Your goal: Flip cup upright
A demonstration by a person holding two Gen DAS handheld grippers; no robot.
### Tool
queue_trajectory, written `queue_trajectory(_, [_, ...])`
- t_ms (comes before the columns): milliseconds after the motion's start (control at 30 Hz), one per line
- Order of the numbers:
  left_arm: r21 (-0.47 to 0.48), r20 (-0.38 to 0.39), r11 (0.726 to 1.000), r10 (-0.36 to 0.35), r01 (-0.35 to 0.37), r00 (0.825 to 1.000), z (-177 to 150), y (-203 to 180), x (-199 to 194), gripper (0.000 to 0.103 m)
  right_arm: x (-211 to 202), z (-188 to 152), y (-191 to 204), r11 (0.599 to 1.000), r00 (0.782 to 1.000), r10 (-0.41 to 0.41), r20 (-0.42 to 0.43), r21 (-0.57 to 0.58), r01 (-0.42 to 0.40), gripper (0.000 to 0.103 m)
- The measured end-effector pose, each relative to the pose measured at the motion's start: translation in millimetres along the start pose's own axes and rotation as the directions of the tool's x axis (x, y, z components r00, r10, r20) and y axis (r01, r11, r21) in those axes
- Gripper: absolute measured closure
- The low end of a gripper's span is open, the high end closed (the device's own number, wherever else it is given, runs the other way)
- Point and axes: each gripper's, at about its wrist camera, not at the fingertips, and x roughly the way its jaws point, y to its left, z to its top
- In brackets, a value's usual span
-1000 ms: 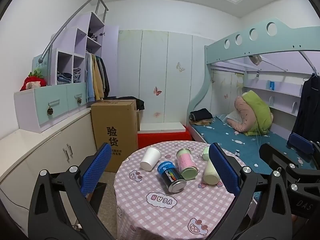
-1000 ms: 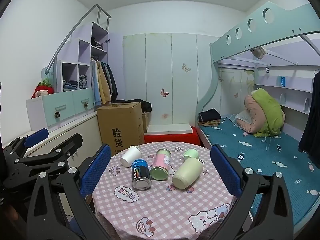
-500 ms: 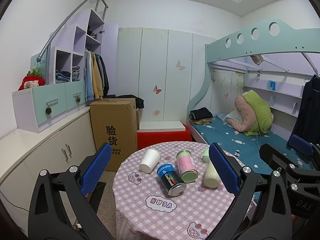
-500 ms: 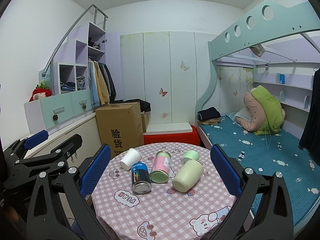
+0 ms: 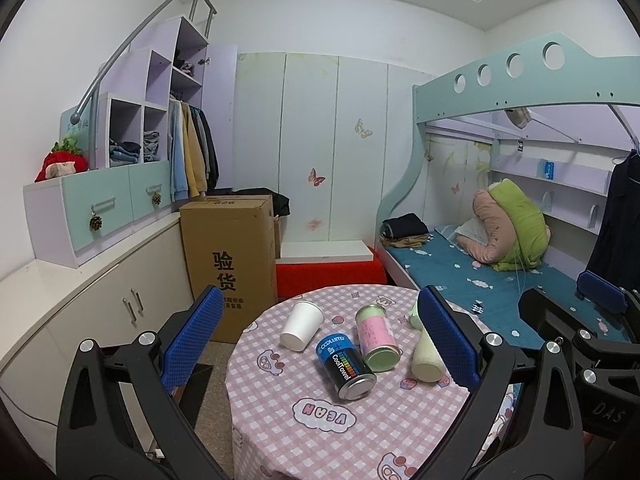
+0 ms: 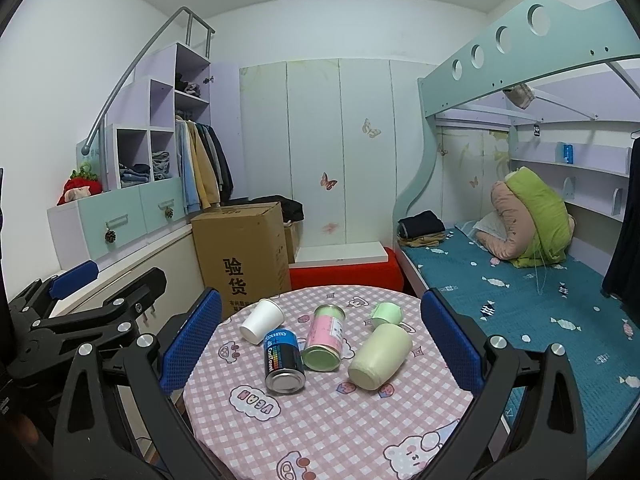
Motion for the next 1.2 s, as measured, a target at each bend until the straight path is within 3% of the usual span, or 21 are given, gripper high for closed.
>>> queue_trajectory(633, [-0.004, -0.014, 1.000, 0.001, -0.001, 1.000, 8, 2, 14, 0.005, 20, 9, -1, 1.000, 1.000, 0.004, -0.020, -0.001, -0.004, 0.007])
queue_trajectory(1200, [-0.005, -0.089, 1.000, 0.005, -0.005, 0.996, 2, -1, 58, 0.005, 55, 1, -12, 1.000, 0.997, 0.010, -0.079, 0.014, -0.009, 0.007])
